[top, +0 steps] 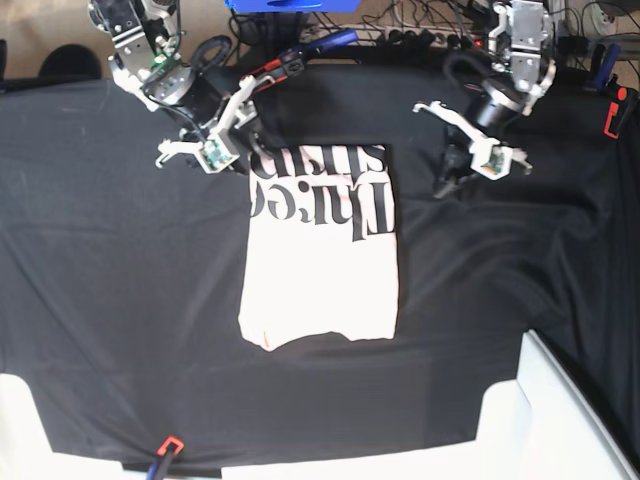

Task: Fold the T-shirt properly
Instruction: 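Move both open grippers toward the printed end of the shirt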

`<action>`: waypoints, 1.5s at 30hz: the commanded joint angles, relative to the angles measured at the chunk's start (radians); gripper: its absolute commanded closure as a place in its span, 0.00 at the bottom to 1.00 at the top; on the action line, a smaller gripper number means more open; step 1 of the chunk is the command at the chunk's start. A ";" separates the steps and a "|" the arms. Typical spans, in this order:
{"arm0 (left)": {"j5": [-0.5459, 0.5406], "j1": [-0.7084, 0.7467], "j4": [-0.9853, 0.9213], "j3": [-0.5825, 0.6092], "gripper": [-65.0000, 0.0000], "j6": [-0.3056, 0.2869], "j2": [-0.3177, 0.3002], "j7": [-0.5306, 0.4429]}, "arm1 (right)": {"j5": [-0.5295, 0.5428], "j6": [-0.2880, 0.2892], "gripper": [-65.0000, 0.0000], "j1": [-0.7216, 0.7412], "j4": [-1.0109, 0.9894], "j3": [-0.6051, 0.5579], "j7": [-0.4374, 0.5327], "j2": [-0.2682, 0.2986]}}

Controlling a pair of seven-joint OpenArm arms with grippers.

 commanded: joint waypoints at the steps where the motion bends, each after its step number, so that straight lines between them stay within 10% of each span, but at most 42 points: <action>1: -0.014 0.000 0.012 -0.010 1.00 -0.002 -0.013 -0.025 | 0.011 0.003 0.56 0.003 0.018 0.002 0.029 0.001; 45: -0.014 -0.011 -0.123 -0.087 1.00 -0.002 -0.034 -0.026 | 0.012 0.006 0.55 0.039 -0.120 -0.040 0.027 -0.028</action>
